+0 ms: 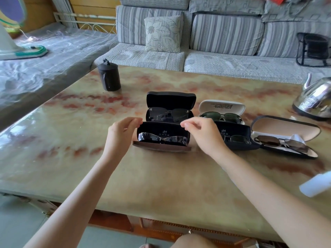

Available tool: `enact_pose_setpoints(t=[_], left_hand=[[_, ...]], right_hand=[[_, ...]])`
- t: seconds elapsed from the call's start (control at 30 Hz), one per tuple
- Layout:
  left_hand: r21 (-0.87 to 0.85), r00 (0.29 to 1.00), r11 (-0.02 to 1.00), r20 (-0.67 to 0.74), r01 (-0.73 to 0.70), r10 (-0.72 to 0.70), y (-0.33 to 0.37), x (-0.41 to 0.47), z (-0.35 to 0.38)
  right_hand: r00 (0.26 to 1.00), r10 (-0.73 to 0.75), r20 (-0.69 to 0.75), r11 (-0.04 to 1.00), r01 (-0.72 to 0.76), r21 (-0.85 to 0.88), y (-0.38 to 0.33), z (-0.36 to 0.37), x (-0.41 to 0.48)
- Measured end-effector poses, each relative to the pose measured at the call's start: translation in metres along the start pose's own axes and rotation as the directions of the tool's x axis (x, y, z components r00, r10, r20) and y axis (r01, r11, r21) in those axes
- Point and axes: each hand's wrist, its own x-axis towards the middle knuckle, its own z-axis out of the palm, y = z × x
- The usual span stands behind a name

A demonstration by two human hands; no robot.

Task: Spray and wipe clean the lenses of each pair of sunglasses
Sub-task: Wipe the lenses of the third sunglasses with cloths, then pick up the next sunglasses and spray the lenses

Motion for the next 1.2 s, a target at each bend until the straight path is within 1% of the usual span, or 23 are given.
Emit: enact_pose_setpoints(t=[0.1,0.17,0.23,0.3,0.4,0.5,0.63,0.8,0.97,1.07,1.13,1.2], left_hand=[[0.062,0.996,0.995,0.041,-0.079,0.076,0.010,0.021,0.007],[0.128,0.986,0.983,0.121,-0.132,0.117,0.016,0.036,0.017],[0.202,0.960,0.954,0.217,-0.223,0.179,0.020,0.051,0.032],[0.281,0.932,0.913,0.294,-0.295,0.210,0.025,0.064,0.047],[0.339,0.898,0.880,0.398,-0.333,0.187,0.029,0.079,0.068],[0.412,0.882,0.849,0.456,-0.331,0.123,0.027,0.089,0.082],[0.567,0.901,0.746,0.422,-0.349,0.101,0.023,0.094,0.092],[0.599,0.933,0.746,0.351,-0.291,0.082,0.024,0.095,0.095],[0.537,0.959,0.806,0.255,-0.248,0.125,0.036,0.091,0.088],[0.467,0.966,0.851,0.198,-0.241,0.165,0.056,0.084,0.075],[0.426,0.963,0.868,0.187,-0.257,0.193,0.073,0.076,0.067],[0.401,0.956,0.872,0.199,-0.280,0.216,0.091,0.066,0.059]], right_hand=[[0.999,0.031,-0.023,0.999,-0.030,0.026,-0.003,-0.012,0.021],[0.996,0.082,-0.020,0.996,-0.081,0.022,-0.003,-0.018,0.034],[0.992,0.123,-0.032,0.990,-0.120,0.072,-0.003,-0.021,0.044],[0.989,0.137,-0.048,0.986,-0.132,0.106,-0.001,-0.022,0.048],[0.991,0.134,-0.029,0.989,-0.132,0.066,0.004,-0.022,0.049],[0.990,0.140,-0.018,0.987,-0.138,0.084,0.006,-0.023,0.050],[0.990,0.143,-0.008,0.984,-0.141,0.113,0.008,-0.025,0.048],[0.986,0.164,-0.007,0.971,-0.160,0.180,0.016,-0.028,0.045],[0.984,0.159,-0.080,0.972,-0.142,0.185,0.016,-0.039,0.042],[0.985,0.122,-0.123,0.971,-0.092,0.221,0.014,-0.048,0.042],[0.991,0.090,-0.099,0.961,-0.060,0.272,0.014,-0.054,0.043],[0.998,0.057,-0.039,0.936,-0.040,0.348,0.012,-0.060,0.042]])
